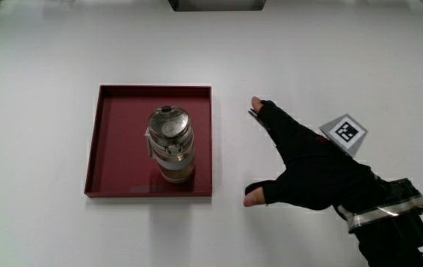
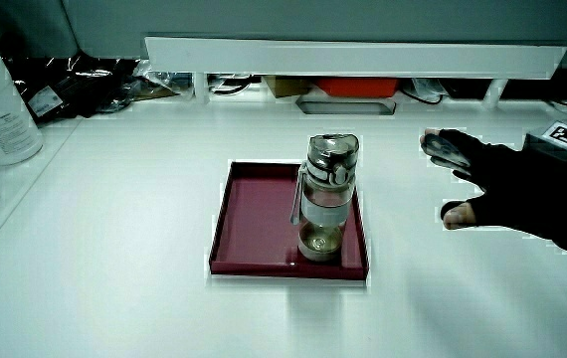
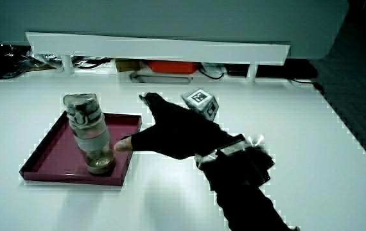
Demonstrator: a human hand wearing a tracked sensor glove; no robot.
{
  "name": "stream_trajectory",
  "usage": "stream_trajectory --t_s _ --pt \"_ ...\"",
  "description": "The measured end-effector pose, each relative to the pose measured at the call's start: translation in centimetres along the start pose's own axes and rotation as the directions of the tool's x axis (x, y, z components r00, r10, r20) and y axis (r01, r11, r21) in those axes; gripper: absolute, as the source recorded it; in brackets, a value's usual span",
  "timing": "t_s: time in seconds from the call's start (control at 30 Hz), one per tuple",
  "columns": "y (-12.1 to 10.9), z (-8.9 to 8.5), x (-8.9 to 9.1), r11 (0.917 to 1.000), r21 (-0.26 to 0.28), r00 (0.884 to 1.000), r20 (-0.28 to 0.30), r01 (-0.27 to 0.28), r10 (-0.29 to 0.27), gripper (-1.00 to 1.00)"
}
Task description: Pick bottle
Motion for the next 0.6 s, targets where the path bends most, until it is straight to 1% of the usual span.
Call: stream_trajectory --t_s 0.07,0.1,0.13,0.17,0.2,0.23,0.27,0.3,0.37,0.4,0.43,0.47,0.5,0.53,0.6 --pt "0.5 -0.3 0.1 0.999 -0.004 0.999 -0.012 0.045 -0.045 0.0" --pt "0.7 -0.5 0.0 0.9965 0.002 0.996 -0.024 0.083 -0.083 0.0" --pt "0.9 -0.9 -0.5 0.9952 -0.012 0.993 -0.071 0.097 -0.098 0.0" --pt "1.6 -1.0 0.5 0.9995 -0.013 0.999 -0.03 0.029 -0.029 0.0" --pt "2.0 -1.4 0.3 0.9993 -0.027 0.998 -0.06 0.025 -0.027 0.0" --pt "2.2 -1.7 0.1 0.9984 -0.036 0.997 -0.065 0.044 -0.046 0.0" --pt "2.7 -2.0 0.4 0.9985 -0.041 0.997 -0.064 0.037 -0.039 0.0" --pt "3.1 -2.3 0.6 0.9974 -0.043 0.997 -0.056 0.058 -0.06 0.0" --pt "3.9 -2.9 0.9 0.9979 -0.06 0.996 -0.08 0.022 -0.027 0.0" --pt "4.4 -3.1 1.3 0.998 -0.059 0.997 -0.066 0.023 -0.027 0.0" --pt "4.7 -3.3 1.5 0.9977 -0.064 0.998 -0.064 0.023 -0.028 0.0" --pt "5.1 -3.5 1.7 0.9977 -0.066 0.998 -0.067 0.012 -0.017 0.0" --pt "5.4 -3.7 1.7 0.9972 -0.07 0.997 -0.063 0.028 -0.033 0.0" --pt "5.8 -3.9 1.8 0.9968 -0.077 0.997 -0.078 0.022 -0.028 0.0" --pt "6.4 -4.3 2.2 0.9967 -0.081 0.997 -0.074 0.008 -0.013 0.0"
